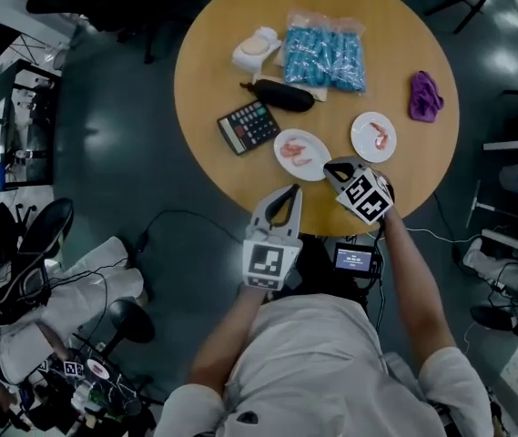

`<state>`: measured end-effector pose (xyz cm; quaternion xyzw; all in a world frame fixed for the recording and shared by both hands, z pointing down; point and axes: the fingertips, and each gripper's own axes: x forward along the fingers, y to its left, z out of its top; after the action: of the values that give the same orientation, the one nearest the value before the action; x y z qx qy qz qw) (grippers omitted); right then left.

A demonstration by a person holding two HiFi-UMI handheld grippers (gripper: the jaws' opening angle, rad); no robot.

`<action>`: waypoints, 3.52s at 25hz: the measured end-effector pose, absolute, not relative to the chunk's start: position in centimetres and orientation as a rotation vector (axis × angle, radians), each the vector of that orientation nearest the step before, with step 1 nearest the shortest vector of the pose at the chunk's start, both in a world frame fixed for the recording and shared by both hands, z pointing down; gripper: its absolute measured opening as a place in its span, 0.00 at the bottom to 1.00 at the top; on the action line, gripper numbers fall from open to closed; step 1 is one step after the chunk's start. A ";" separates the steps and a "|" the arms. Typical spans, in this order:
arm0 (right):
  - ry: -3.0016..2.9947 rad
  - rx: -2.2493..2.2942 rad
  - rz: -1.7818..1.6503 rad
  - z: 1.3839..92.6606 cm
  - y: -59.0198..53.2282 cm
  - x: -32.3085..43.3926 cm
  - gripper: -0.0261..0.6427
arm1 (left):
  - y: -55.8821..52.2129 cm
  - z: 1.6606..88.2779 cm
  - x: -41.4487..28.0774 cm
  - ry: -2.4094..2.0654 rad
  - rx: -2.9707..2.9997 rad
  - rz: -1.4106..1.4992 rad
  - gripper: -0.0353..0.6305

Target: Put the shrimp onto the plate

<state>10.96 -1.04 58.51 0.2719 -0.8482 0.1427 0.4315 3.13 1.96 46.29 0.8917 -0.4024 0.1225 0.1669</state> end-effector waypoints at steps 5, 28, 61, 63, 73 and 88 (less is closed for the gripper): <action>-2.044 0.522 0.282 61.5 -1.6 7.3 0.07 | 1.8 46.6 1.6 -1.160 2.517 0.332 0.06; -1.802 0.237 0.202 67.8 -2.7 6.8 0.15 | 1.2 48.4 -0.6 -1.169 2.448 0.289 0.06; -1.670 1.058 0.732 67.7 -8.2 29.5 0.12 | 4.5 46.5 8.2 -0.983 2.580 0.384 0.06; -1.664 1.081 0.752 67.5 -8.3 29.5 0.12 | 4.3 46.0 8.1 -1.002 2.586 0.368 0.06; -1.730 1.128 0.535 61.4 -6.5 28.7 0.15 | 3.7 44.8 6.3 -1.068 2.591 0.306 0.06; -1.984 0.486 0.174 61.7 -3.1 6.1 0.07 | 2.7 46.0 -0.6 -1.174 2.517 0.284 0.06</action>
<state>6.15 -3.07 61.74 0.2027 -0.8272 0.0724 0.5190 -0.58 2.72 45.99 0.8878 -0.4142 0.1000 0.1740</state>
